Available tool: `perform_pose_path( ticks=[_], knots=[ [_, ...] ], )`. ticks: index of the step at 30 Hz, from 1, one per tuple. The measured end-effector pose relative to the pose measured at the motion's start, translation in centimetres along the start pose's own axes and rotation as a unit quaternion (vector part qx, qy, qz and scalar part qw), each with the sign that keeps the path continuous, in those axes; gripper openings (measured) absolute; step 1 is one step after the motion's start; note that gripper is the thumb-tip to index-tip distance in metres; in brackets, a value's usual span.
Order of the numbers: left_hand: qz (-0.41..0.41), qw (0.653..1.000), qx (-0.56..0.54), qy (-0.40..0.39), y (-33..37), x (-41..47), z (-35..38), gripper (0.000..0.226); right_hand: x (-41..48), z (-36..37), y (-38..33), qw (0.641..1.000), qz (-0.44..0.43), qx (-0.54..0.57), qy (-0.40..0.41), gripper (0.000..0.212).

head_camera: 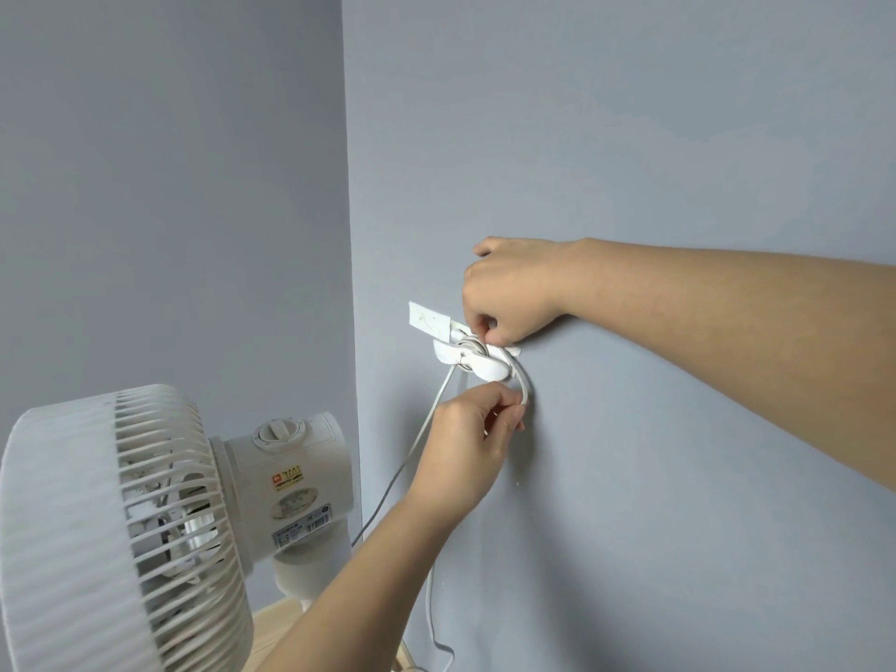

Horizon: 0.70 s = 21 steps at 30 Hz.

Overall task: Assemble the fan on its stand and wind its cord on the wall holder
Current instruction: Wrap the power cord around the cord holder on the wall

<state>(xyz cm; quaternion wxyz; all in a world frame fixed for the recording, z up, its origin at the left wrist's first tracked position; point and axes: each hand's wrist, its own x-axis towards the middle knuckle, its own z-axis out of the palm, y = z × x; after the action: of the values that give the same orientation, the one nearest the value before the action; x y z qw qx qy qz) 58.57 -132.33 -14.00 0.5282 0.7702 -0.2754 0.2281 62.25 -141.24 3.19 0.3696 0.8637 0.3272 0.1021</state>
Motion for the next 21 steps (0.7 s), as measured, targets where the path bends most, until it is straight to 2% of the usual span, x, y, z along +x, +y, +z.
perform_pose_path(
  ticks=[2,10,18,21],
  knots=[
    [0.022,0.999,0.026,0.004,-0.1,0.0,0.4,0.014,0.0,0.2,0.3,1.000,-0.006,0.004,0.002,0.013],
    [0.118,0.984,0.132,0.036,-1.1,-0.7,0.3,0.012,0.0,0.8,0.3,1.000,-0.008,0.001,-0.015,0.026],
    [0.134,0.971,0.192,0.045,-1.0,-0.8,1.4,0.016,0.3,0.9,-0.1,1.000,-0.003,0.007,-0.023,0.032],
    [0.109,0.963,0.244,0.043,-1.1,-0.6,2.1,0.017,0.4,1.2,-0.4,1.000,-0.003,-0.004,-0.018,0.037]
  ],
)
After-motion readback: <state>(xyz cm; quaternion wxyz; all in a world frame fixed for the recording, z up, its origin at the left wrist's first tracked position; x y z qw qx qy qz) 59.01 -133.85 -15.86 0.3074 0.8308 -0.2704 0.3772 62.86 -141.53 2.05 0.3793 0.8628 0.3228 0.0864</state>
